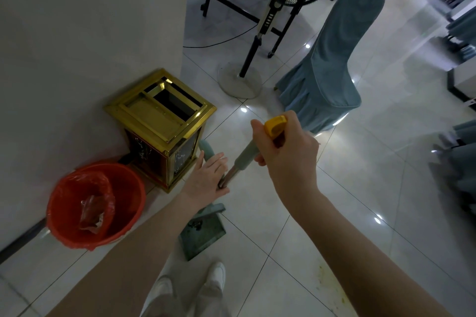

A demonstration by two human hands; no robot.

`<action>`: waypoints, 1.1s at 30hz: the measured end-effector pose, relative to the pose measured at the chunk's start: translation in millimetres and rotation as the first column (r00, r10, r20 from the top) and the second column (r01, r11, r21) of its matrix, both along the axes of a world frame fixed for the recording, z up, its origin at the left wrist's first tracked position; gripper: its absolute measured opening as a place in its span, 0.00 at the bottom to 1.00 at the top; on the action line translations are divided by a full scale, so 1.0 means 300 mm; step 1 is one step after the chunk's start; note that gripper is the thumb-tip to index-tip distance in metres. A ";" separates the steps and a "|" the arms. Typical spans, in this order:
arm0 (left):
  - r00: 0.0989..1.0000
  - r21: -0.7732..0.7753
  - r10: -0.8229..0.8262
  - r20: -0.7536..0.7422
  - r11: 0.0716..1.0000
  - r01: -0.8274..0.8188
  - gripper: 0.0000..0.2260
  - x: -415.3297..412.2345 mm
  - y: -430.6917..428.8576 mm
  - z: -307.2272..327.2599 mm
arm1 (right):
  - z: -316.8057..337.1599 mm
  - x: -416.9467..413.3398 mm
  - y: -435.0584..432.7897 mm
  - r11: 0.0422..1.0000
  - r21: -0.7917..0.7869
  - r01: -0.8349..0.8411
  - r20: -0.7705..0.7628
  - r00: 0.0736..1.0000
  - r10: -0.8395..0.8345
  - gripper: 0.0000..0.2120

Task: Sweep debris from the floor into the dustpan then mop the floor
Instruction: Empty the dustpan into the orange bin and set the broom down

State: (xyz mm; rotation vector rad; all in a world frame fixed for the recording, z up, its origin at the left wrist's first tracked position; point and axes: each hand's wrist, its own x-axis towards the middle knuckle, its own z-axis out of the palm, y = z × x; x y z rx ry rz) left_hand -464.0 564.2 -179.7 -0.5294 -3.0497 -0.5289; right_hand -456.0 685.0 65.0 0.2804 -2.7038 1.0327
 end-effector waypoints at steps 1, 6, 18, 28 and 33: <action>1.000 -0.005 -0.003 0.004 1.000 0.003 0.30 0.001 0.002 0.000 | -0.002 -0.002 0.001 1.000 0.002 0.001 0.012 1.000 -0.001 0.25; 0.996 0.000 -0.028 0.079 1.000 0.028 0.36 -0.005 -0.007 0.024 | 0.007 -0.010 0.001 1.000 -0.001 -0.006 0.077 0.997 0.006 0.30; 0.960 0.110 0.190 0.206 0.970 -0.216 0.35 0.191 -0.184 0.252 | 0.146 0.040 -0.005 0.953 0.298 -0.057 -0.255 0.957 0.137 0.22; 0.675 0.176 0.720 0.161 0.652 -0.737 0.19 0.666 -0.524 0.418 | 0.242 0.158 -0.339 0.579 0.423 -0.697 -0.024 0.630 0.776 0.12; 0.359 0.282 0.909 0.213 0.294 -0.913 0.14 1.031 -0.682 0.508 | 0.236 0.350 -0.637 0.310 0.366 -0.877 0.048 0.350 0.935 0.11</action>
